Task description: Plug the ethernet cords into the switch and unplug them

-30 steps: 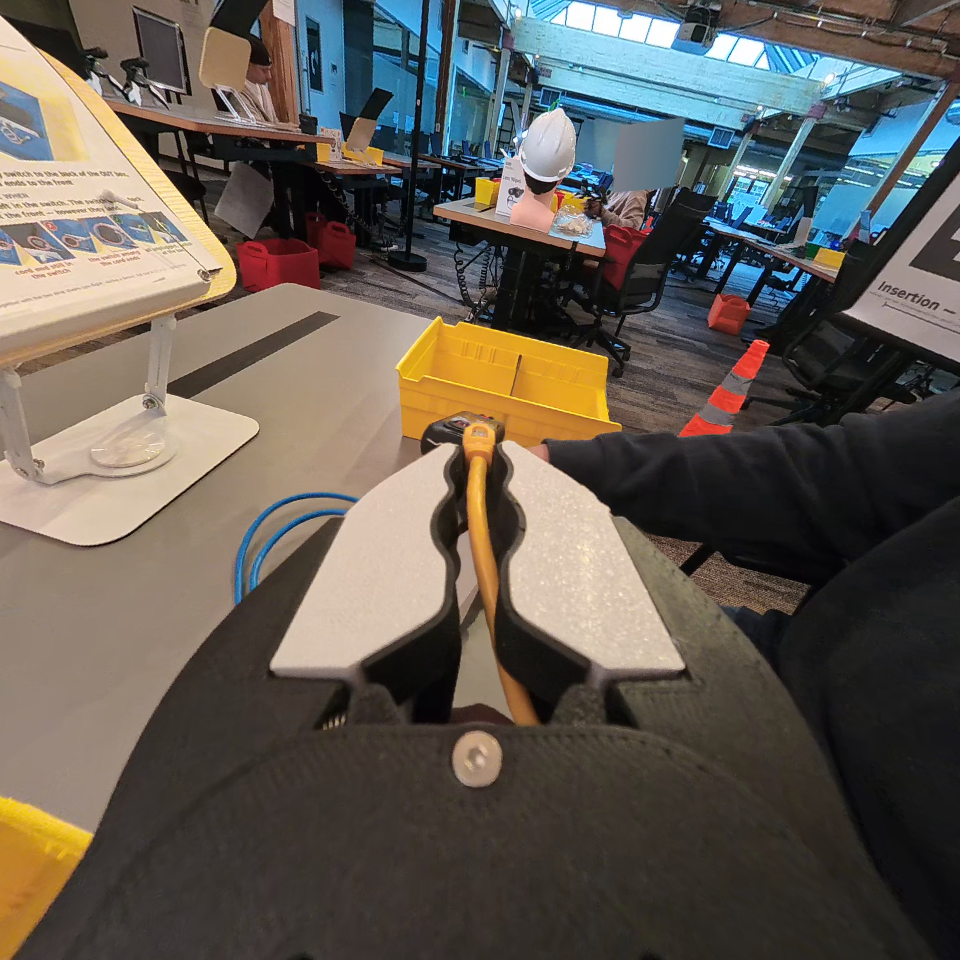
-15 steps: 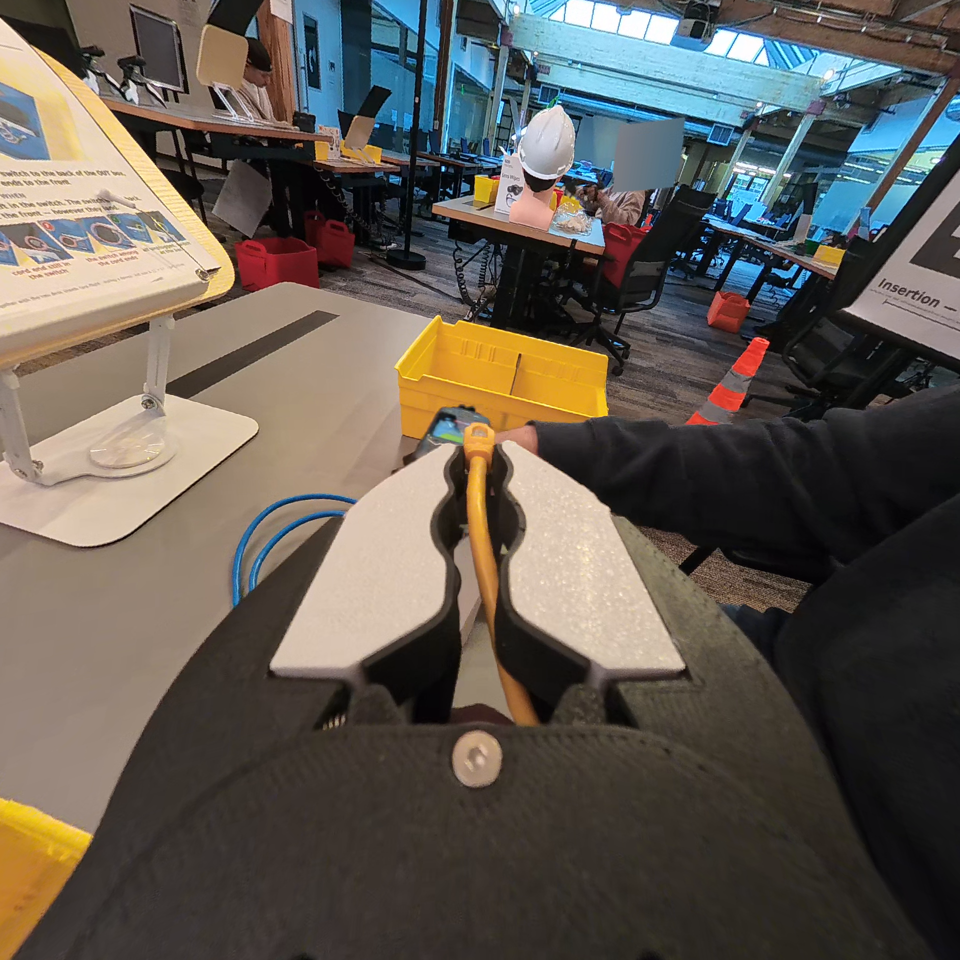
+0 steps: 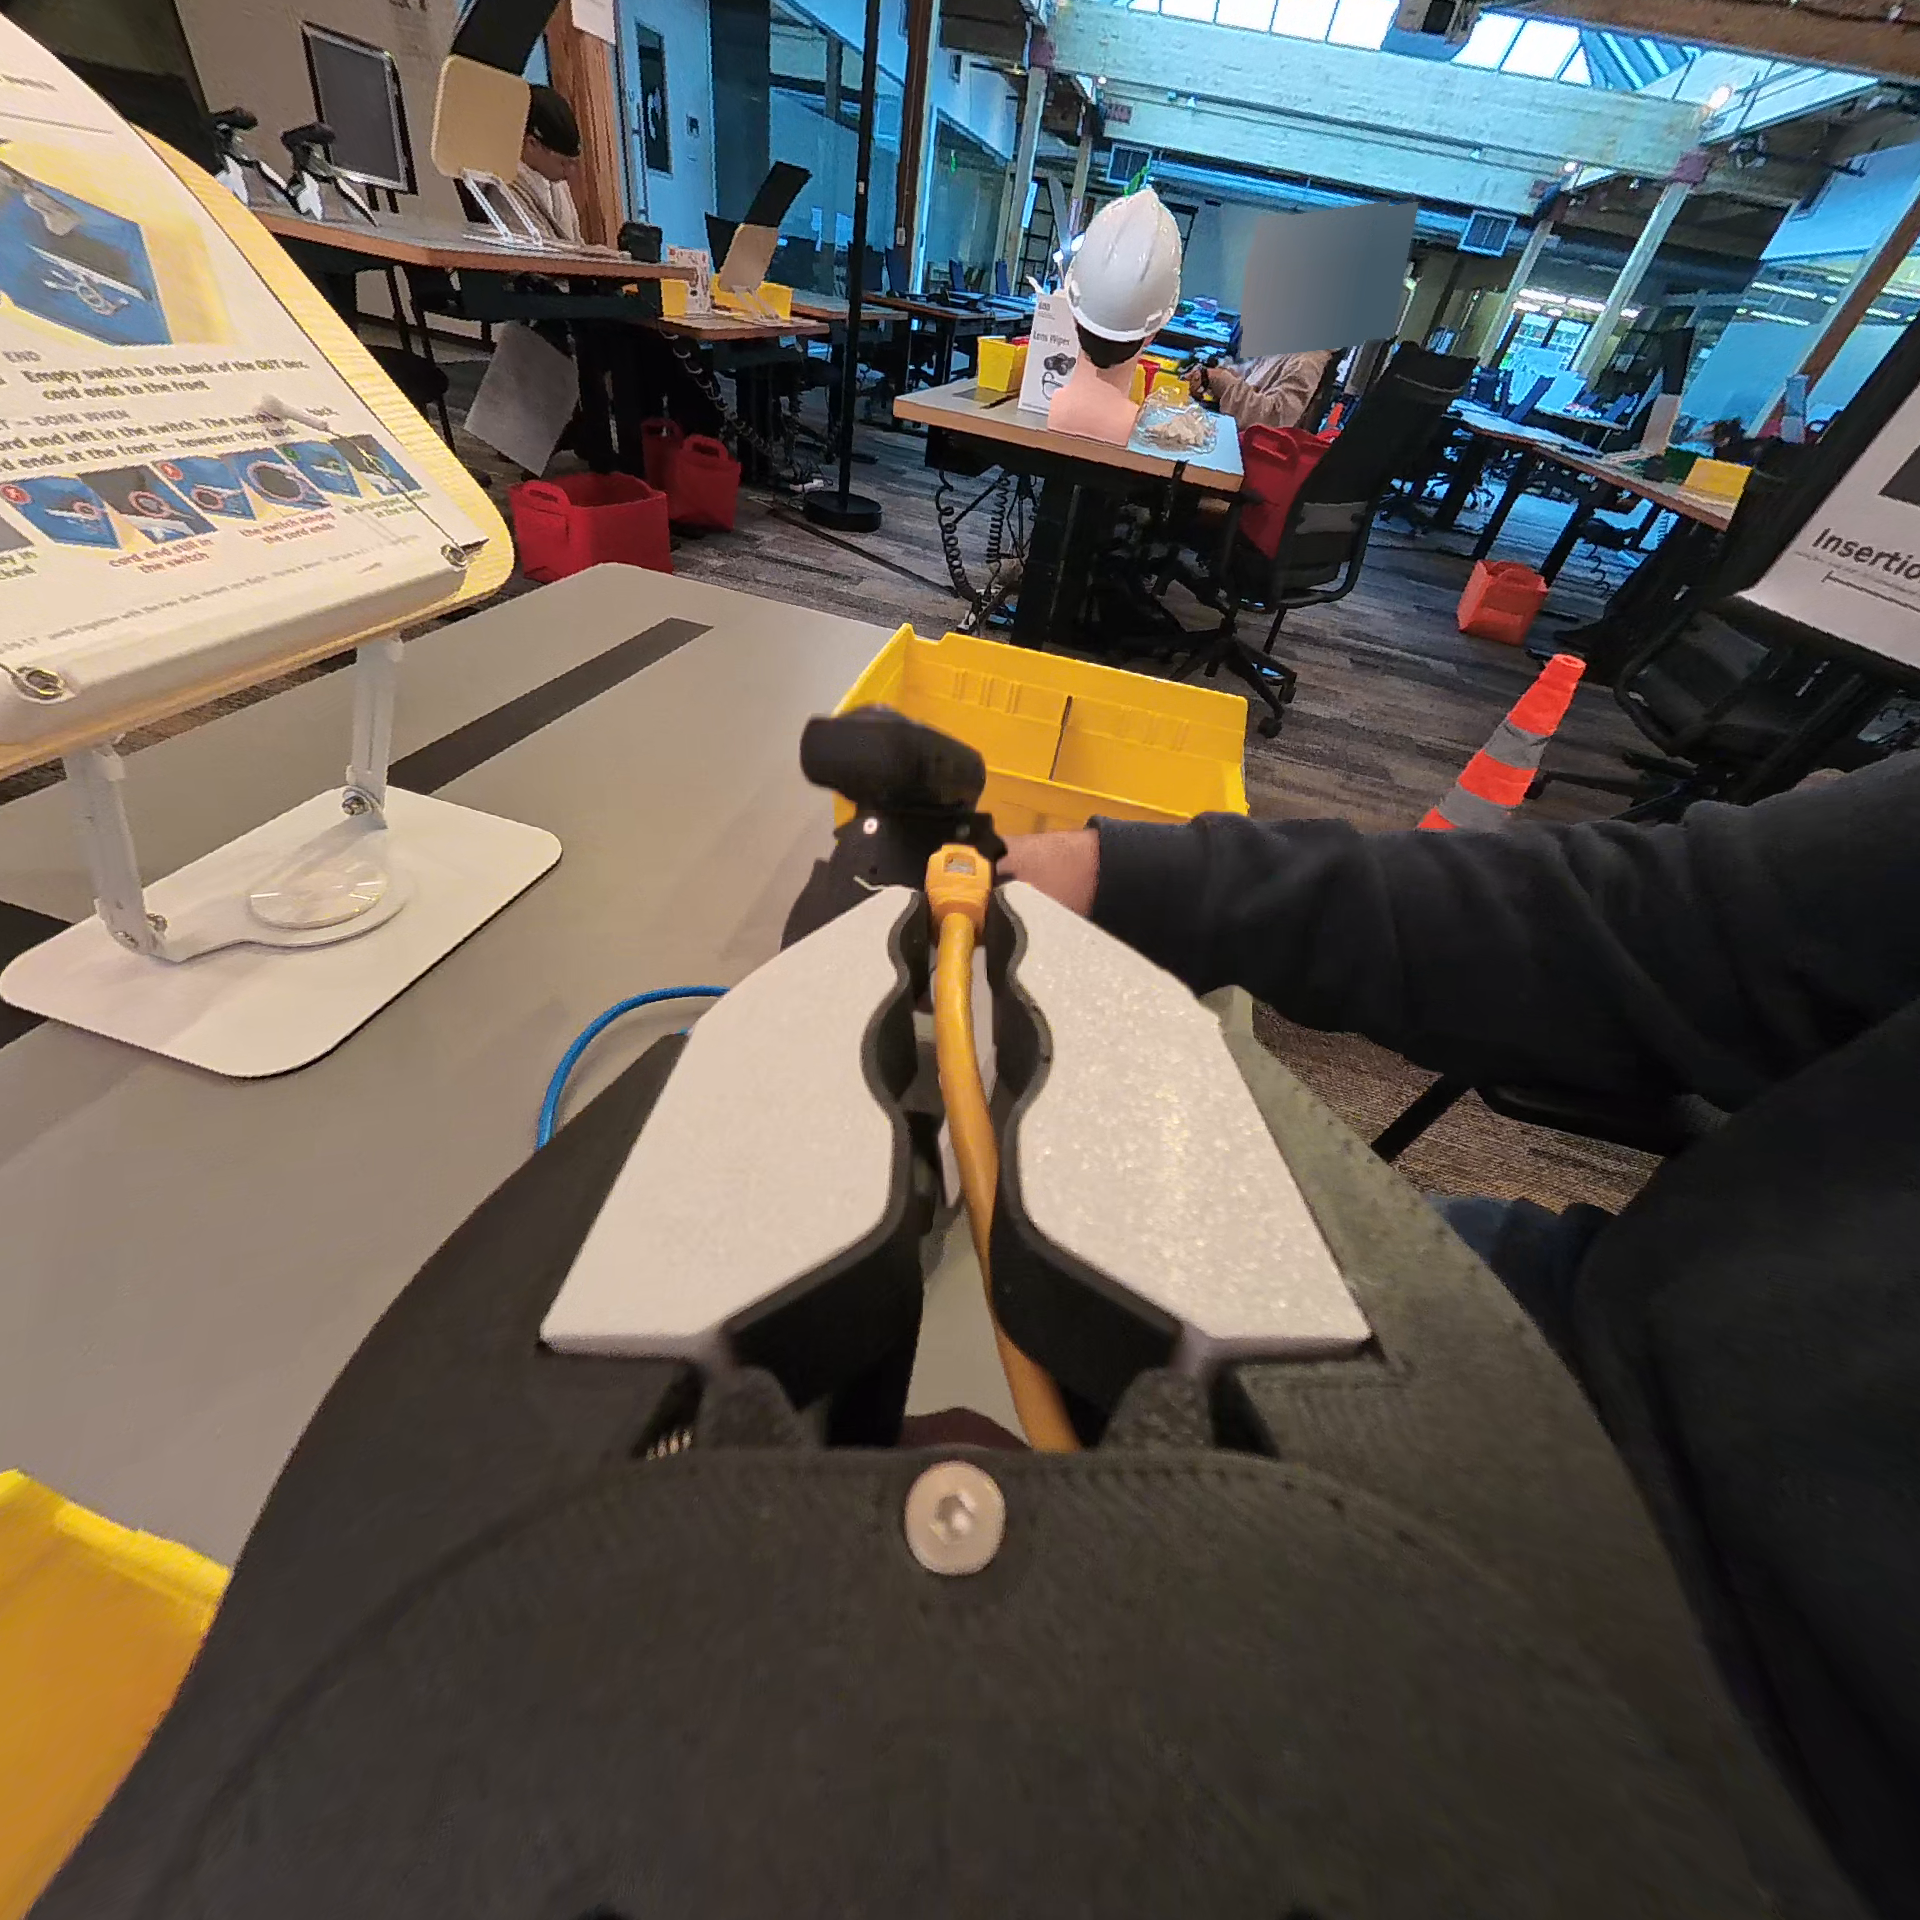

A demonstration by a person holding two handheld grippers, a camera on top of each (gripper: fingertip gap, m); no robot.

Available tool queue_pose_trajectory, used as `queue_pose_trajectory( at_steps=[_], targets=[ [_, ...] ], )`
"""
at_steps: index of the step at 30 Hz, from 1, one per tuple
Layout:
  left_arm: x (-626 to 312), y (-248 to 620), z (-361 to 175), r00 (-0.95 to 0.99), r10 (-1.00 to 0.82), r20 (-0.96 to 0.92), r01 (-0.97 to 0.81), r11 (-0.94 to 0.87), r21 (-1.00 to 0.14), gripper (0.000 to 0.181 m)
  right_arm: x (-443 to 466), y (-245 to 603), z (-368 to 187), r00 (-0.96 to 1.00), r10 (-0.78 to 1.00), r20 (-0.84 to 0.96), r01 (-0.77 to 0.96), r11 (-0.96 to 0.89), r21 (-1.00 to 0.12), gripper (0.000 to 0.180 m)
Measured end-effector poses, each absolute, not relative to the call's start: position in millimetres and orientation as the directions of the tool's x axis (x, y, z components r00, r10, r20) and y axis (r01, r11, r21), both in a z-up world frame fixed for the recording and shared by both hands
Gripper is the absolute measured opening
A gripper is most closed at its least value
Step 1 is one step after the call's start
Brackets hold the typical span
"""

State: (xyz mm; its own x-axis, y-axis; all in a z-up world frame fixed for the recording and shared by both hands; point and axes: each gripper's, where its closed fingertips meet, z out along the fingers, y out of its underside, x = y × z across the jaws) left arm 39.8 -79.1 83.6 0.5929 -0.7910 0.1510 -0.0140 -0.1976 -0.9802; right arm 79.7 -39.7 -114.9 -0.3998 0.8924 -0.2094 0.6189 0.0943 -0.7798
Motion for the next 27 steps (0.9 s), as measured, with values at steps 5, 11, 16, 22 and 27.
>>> queue_pose_trajectory(
  at_steps=[5, 11, 16, 22, 27],
  targets=[
    [39, -77, 81, 0.606, -0.781, 0.149, -0.022, -0.204, -0.979, 0.01, 83, -38, -71, -0.398, 0.885, -0.243, 0.542, 0.012, -0.84, 0.062],
    [40, -76, 79, 0.609, -0.778, 0.156, -0.021, -0.213, -0.977, 0.01, 85, -41, -42, -0.39, 0.883, -0.262, 0.526, -0.02, -0.85, 0.062],
    [40, -74, 71, 0.623, -0.769, 0.142, -0.053, -0.223, -0.973, 0.01, 88, -47, -32, -0.393, 0.883, -0.259, 0.543, -0.004, -0.84, 0.062],
    [43, -70, 59, 0.649, -0.753, 0.107, -0.116, -0.237, -0.965, 0.01, 92, -40, -48, -0.347, 0.913, -0.214, 0.62, 0.052, -0.783, 0.062],
    [46, -70, 57, 0.652, -0.753, 0.086, -0.144, -0.234, -0.961, 0.01, 98, -35, -89, -0.308, 0.926, -0.22, 0.721, 0.076, -0.689, 0.062]
  ],
)
